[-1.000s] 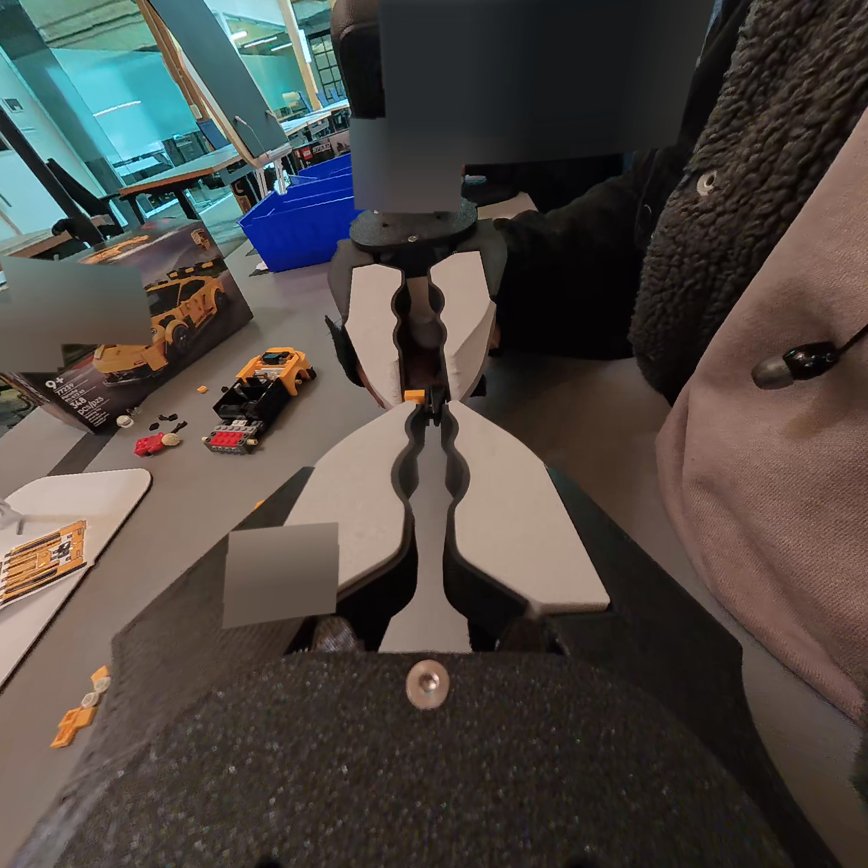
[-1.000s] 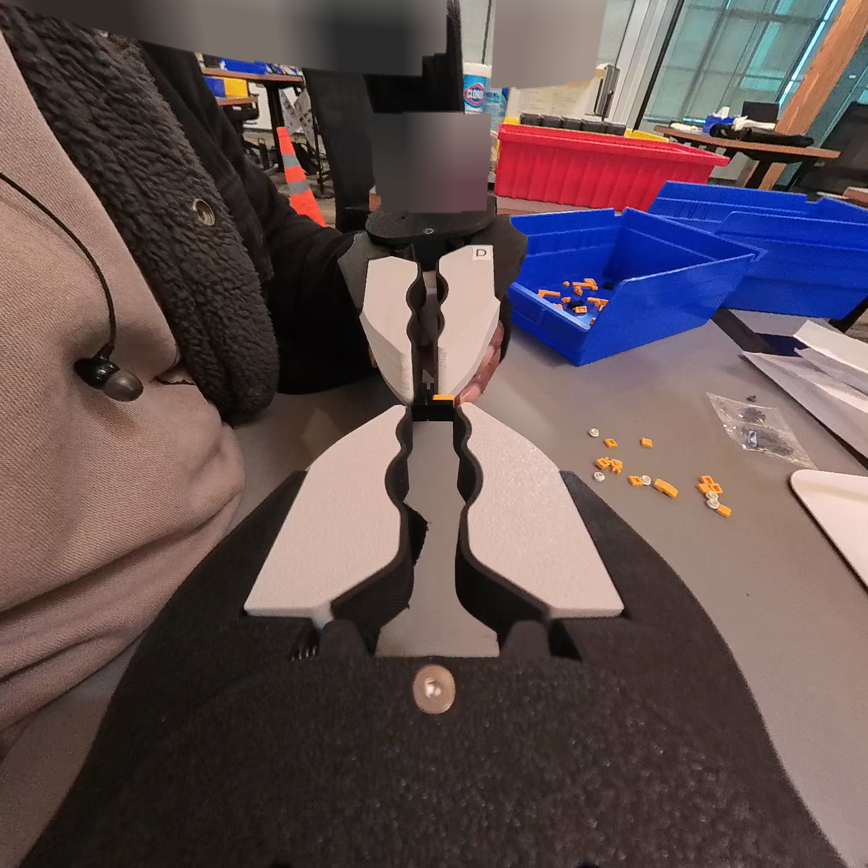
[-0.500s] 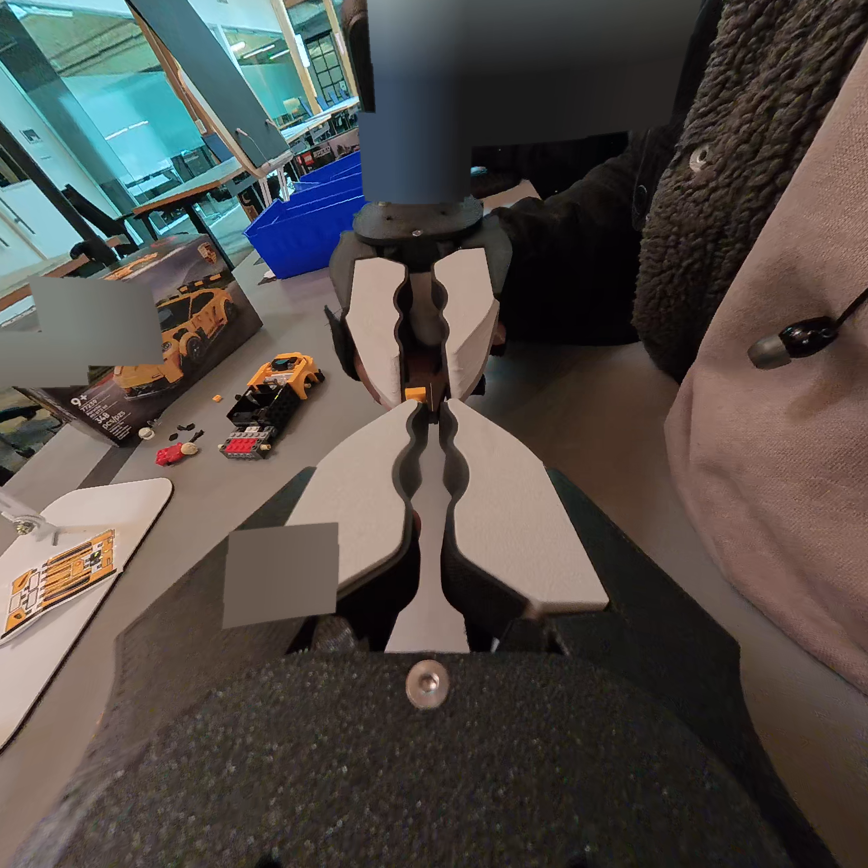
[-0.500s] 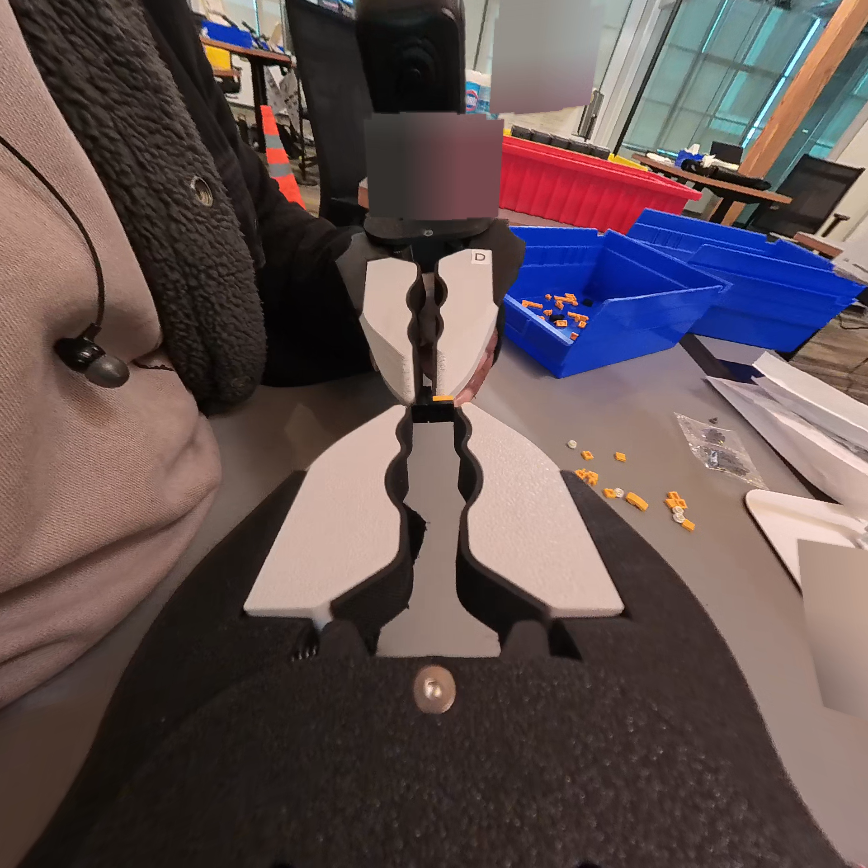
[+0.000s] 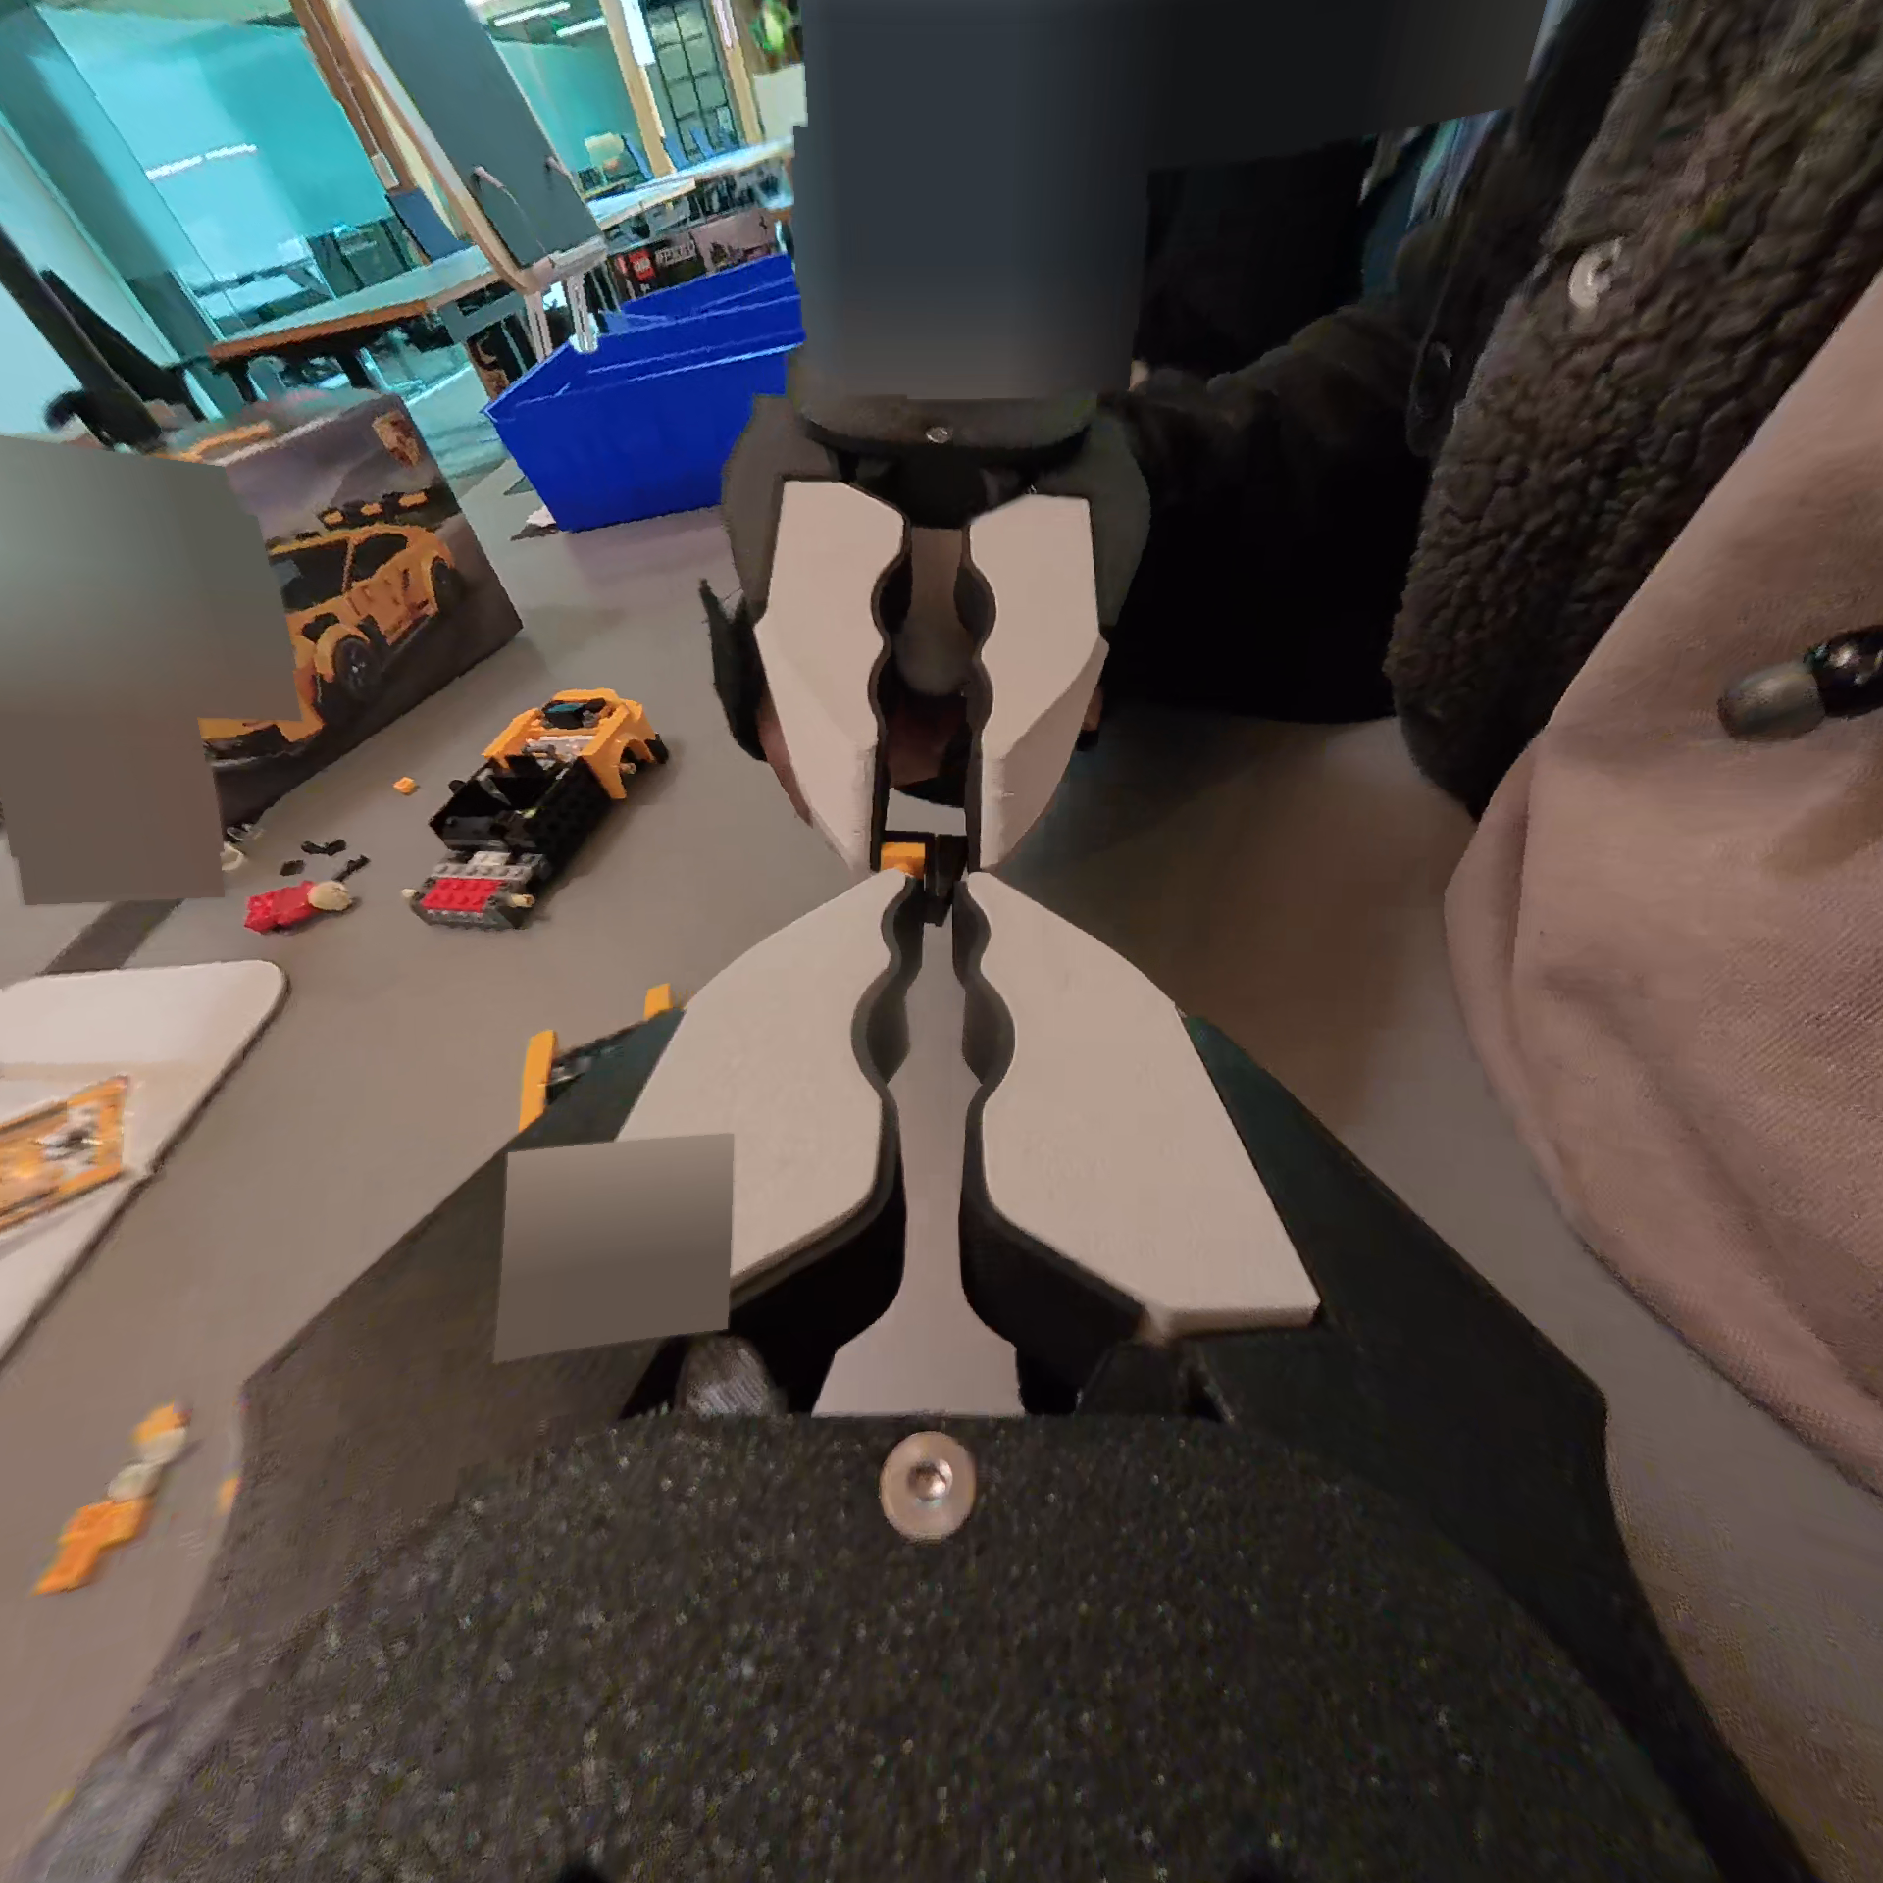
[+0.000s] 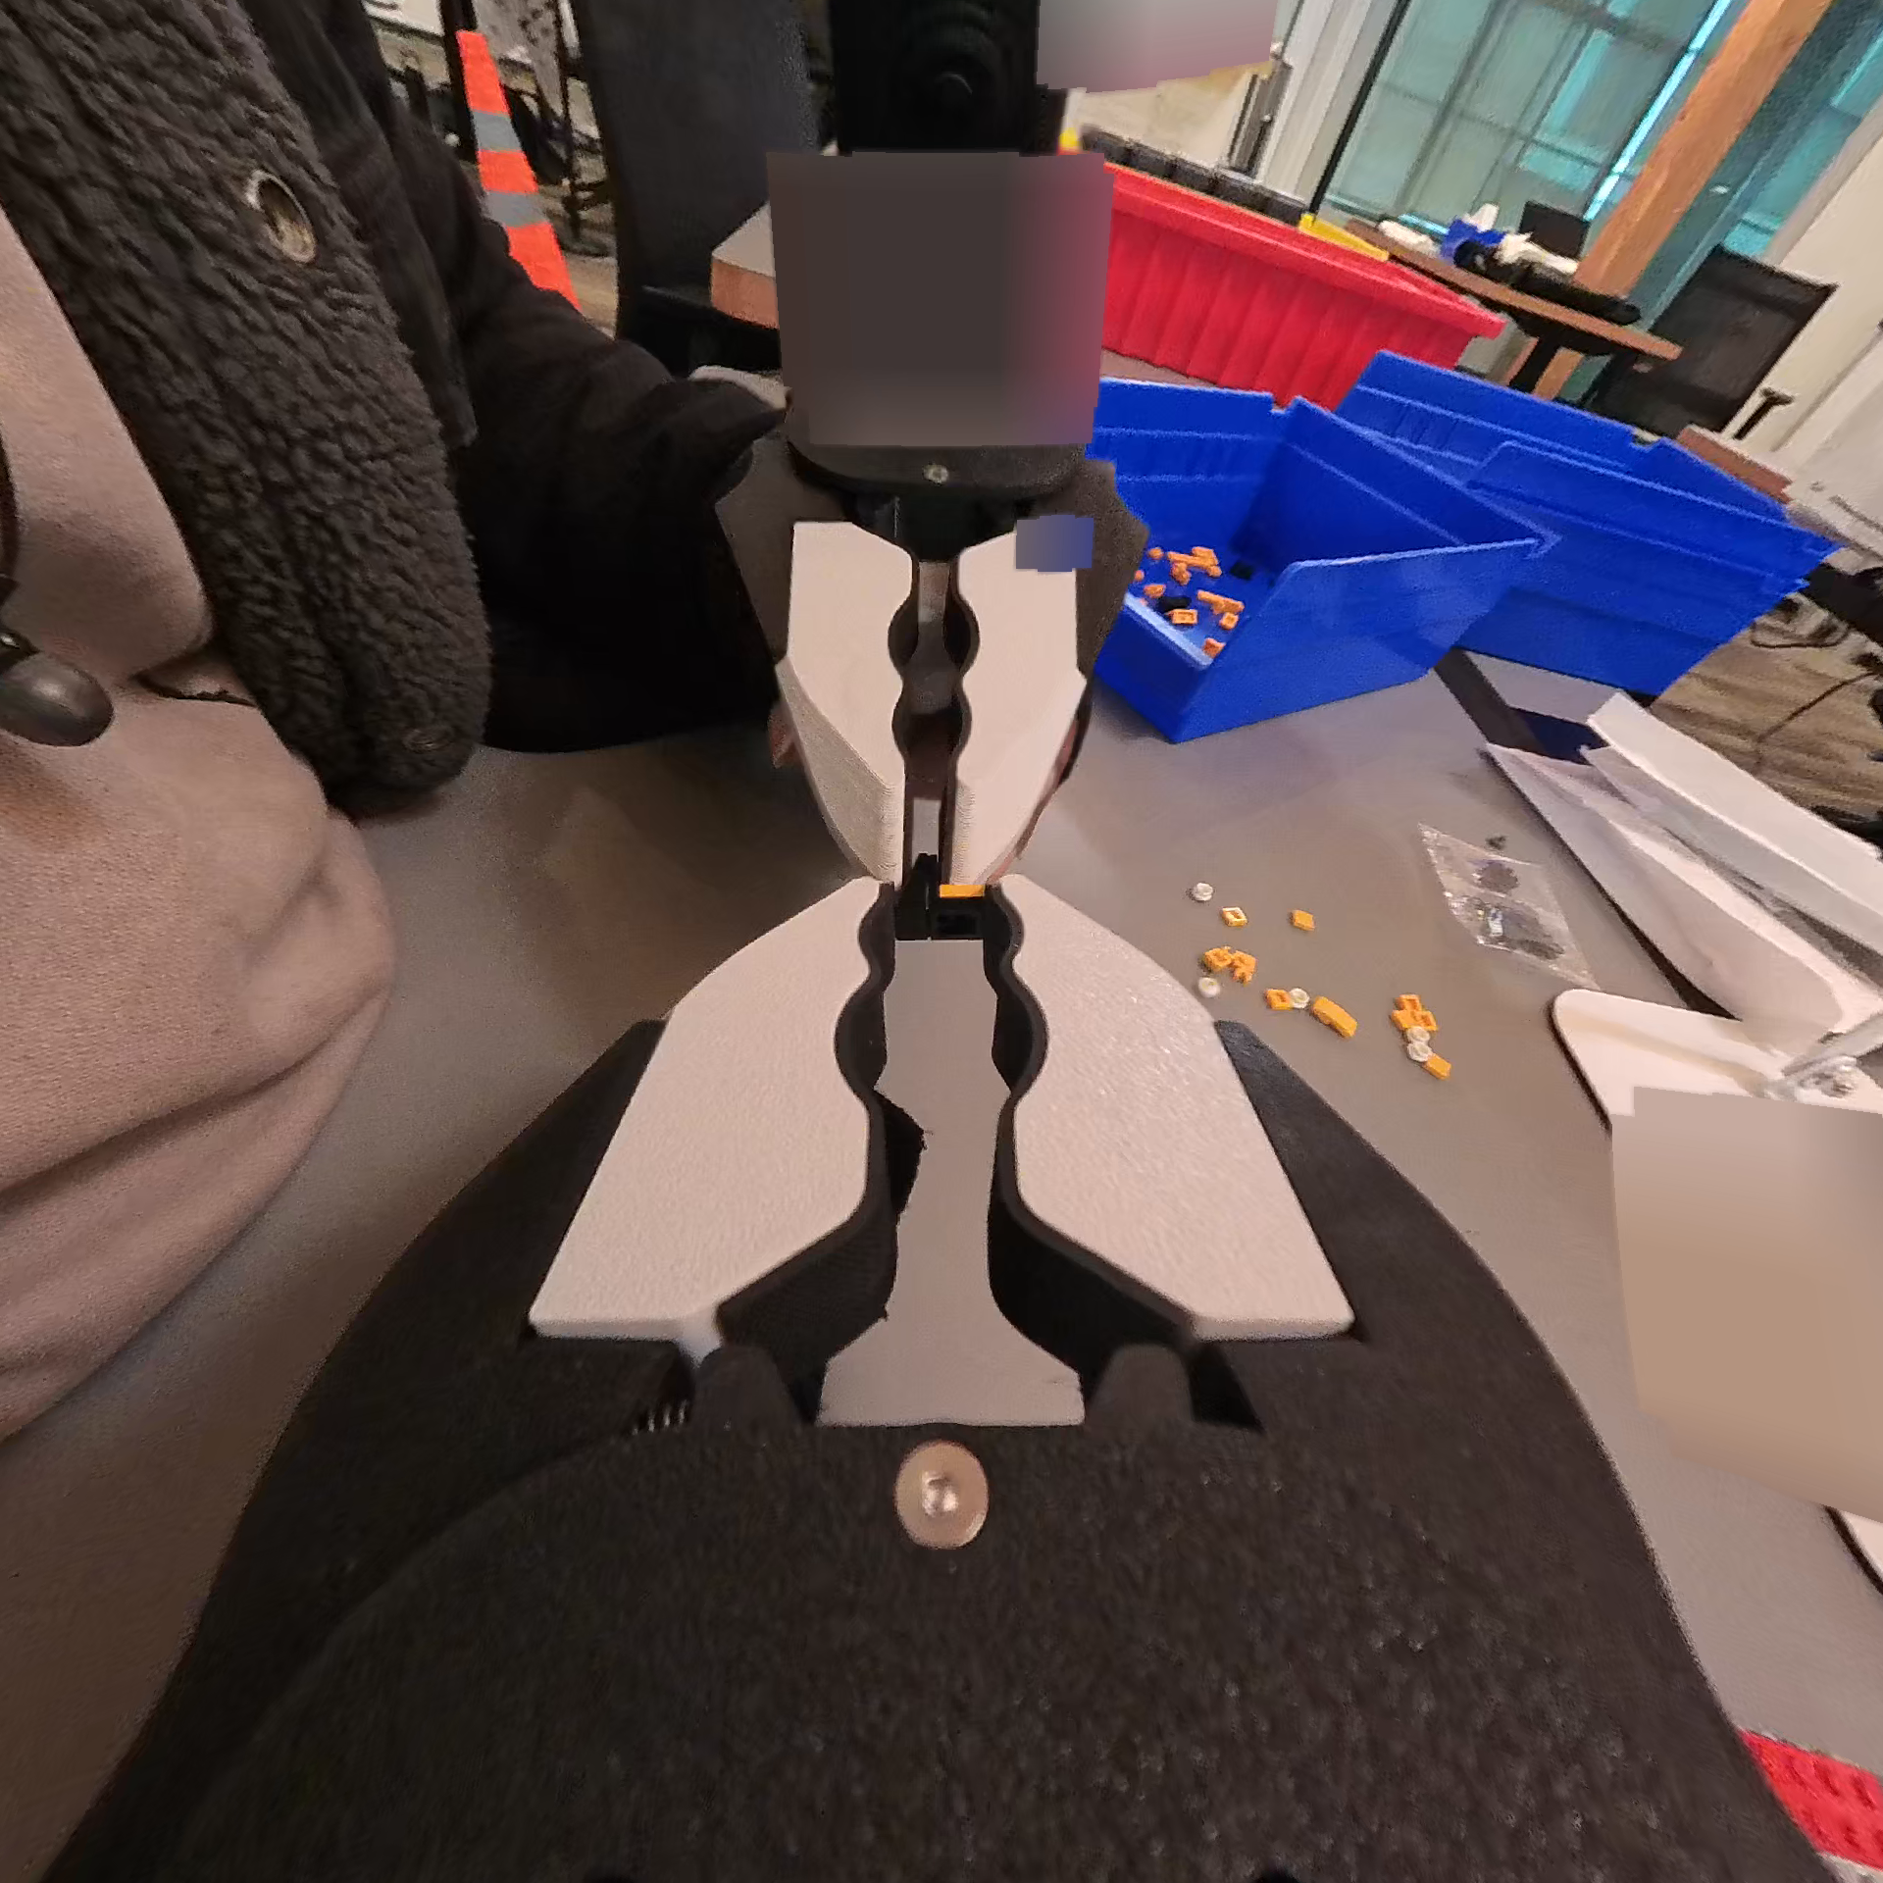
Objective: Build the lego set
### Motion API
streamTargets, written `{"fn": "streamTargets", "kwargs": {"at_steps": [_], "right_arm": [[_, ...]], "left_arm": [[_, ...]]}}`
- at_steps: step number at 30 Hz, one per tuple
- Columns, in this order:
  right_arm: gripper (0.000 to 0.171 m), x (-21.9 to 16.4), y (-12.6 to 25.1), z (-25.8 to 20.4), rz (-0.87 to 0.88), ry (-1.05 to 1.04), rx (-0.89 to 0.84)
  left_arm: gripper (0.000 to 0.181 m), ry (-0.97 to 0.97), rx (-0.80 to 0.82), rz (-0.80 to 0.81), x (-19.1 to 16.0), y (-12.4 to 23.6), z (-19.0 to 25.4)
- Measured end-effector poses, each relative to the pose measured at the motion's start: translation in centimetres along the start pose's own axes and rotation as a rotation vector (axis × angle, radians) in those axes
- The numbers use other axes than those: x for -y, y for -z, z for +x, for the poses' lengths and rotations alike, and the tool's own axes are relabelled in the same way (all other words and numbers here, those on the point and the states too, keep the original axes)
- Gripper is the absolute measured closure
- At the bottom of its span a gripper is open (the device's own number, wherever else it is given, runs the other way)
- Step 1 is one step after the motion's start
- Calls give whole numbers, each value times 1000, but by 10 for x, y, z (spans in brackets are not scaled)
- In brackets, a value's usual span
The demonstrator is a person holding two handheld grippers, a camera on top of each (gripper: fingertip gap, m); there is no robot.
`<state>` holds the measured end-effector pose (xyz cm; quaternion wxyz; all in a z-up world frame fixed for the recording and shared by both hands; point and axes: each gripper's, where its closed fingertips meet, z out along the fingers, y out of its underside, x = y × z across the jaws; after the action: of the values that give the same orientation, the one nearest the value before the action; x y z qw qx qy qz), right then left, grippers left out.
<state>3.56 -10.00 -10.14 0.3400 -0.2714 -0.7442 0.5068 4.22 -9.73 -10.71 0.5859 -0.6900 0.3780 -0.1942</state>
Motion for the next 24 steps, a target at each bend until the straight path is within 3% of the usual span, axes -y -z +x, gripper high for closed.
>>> {"fn": "streamTargets", "kwargs": {"at_steps": [7, 10, 19, 24], "right_arm": [[155, 17, 6, 19, 73, 126, -190], [155, 18, 5, 20, 64, 188, -232], [155, 1, 0, 26, -70, 358, -317], [155, 2, 0, 34, -92, 416, -401]], "left_arm": [[165, 568, -158, 258, 21, 7, -16], [164, 728, -212, 317, 25, 5, -19], [173, 882, -212, 250, 9, -4, -24], [174, 994, -216, 303, 9, -2, -32]]}}
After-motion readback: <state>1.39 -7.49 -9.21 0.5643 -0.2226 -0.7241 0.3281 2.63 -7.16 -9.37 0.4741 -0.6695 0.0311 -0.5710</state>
